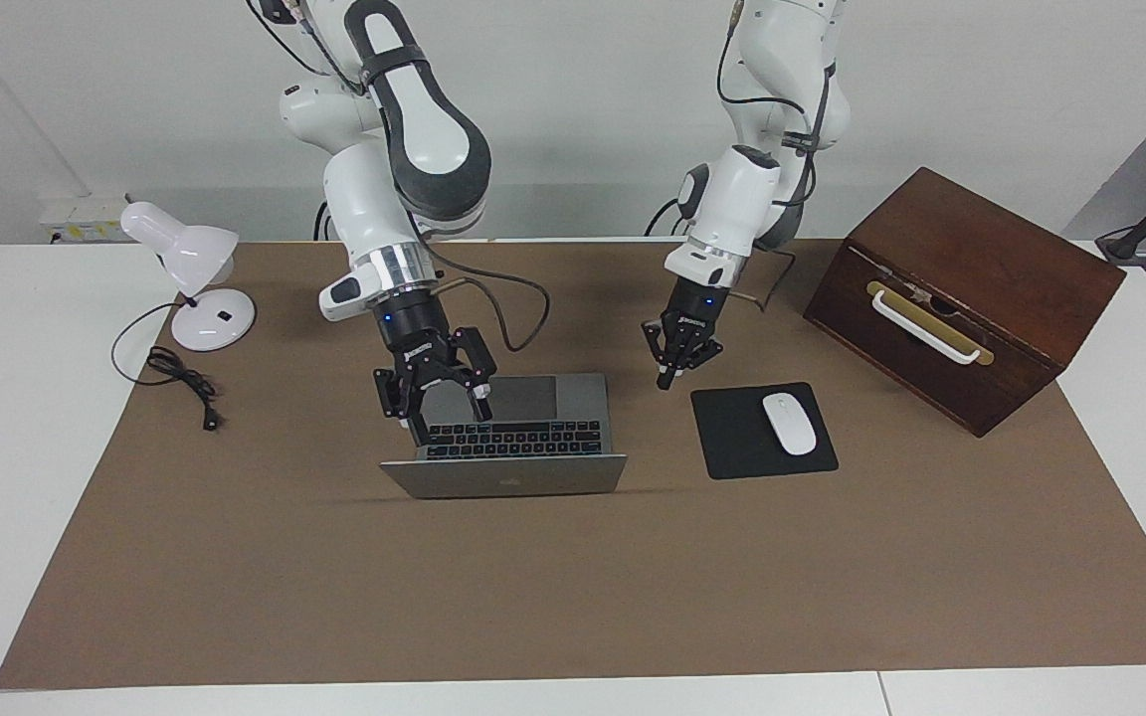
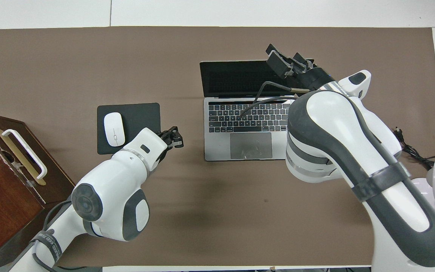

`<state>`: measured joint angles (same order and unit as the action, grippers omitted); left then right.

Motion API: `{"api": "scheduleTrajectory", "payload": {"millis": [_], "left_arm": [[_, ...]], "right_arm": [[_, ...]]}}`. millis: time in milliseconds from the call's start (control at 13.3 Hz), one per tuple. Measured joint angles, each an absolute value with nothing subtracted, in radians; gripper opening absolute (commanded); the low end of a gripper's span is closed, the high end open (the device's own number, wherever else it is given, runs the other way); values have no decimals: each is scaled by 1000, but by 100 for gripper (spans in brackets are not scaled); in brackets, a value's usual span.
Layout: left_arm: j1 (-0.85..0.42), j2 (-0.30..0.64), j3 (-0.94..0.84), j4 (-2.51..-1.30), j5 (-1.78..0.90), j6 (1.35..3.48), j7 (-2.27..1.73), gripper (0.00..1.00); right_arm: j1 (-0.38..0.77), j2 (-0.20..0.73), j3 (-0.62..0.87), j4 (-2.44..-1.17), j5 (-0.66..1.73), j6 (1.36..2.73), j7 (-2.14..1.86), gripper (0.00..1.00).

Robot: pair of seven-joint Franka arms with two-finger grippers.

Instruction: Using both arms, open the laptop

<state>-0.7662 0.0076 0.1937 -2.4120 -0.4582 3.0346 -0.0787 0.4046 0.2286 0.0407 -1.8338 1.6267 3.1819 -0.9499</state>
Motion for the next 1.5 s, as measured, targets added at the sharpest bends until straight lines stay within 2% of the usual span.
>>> {"api": "scheduleTrajectory", "payload": {"millis": [376,677,1053,1278,1353,1504], "left_arm": [[-581,-55,197,-2224,-448,2608,75,0],[-410,-106,200,-2040,-266,2210,170,0],[-313,-189,201,-1989,-72,1994,248,0],[-228,-223,201,-1943,-17,1856,377,0],[-192,-226,202,-1925,-17,1819,409,6],[-152,-226,203,-1905,5,1780,436,100]], "right_arm": [[345,228,39,-1835,1452,3093,-952,100],[277,228,37,-1835,1299,2987,-954,100],[116,212,29,-1814,990,2710,-954,100],[80,199,26,-1805,867,2609,-932,100],[69,194,25,-1798,804,2569,-900,100],[38,181,18,-1754,682,2439,-816,100]]}}
